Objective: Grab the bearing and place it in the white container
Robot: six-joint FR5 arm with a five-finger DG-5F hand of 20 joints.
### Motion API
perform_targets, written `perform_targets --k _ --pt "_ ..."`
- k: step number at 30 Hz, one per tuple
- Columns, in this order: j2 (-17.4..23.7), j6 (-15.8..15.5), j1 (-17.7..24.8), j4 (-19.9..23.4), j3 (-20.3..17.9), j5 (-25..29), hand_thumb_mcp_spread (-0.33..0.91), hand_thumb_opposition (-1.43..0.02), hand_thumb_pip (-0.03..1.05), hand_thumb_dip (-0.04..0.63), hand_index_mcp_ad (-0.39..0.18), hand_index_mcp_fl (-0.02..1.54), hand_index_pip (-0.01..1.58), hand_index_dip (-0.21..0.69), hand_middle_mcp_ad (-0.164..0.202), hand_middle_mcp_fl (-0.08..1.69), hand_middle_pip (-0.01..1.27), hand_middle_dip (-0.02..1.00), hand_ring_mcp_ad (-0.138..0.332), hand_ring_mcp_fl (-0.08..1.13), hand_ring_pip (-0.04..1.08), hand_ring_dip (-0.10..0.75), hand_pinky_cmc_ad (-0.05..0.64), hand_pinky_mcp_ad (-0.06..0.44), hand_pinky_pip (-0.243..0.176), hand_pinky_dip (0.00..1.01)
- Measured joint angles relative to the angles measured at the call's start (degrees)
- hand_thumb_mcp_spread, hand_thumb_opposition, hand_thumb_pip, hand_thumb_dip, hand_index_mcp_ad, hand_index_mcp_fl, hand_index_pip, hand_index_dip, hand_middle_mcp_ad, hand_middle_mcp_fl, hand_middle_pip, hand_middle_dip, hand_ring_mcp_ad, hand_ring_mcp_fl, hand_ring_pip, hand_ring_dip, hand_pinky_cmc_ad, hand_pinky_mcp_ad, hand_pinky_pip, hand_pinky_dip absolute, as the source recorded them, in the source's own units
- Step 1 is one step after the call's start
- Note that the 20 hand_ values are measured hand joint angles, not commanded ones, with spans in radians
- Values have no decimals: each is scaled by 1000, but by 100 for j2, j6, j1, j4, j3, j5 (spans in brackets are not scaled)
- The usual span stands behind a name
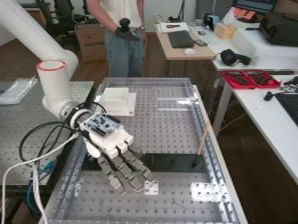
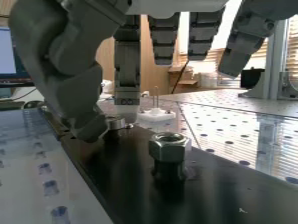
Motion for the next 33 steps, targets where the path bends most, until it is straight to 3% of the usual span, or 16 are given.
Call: perform_targets --k 20,23,28,30,33 --pt "-26 -56 1 9 37 -2 370 -852 672 267 -51 265 1518 12 93 2 117 150 164 -2 72 56 344 250 -105 368" --pt "-51 -83 23 31 67 30 368 -867 672 278 -26 265 1518 12 72 2 120 150 166 -2 75 59 347 248 -105 358" --pt "-33 -117 23 113 43 23 382 -894 660 267 -28 298 1518 9 73 19 120 150 164 -2 80 65 347 229 -105 325" --pt "13 -149 12 144 22 -3 379 -887 560 267 -30 401 1520 9 72 19 120 150 164 -2 79 65 344 232 -105 314" --pt "95 -213 -11 191 -1 -51 374 -881 545 267 -30 419 1520 9 72 19 120 150 164 -2 82 65 330 213 -105 314"
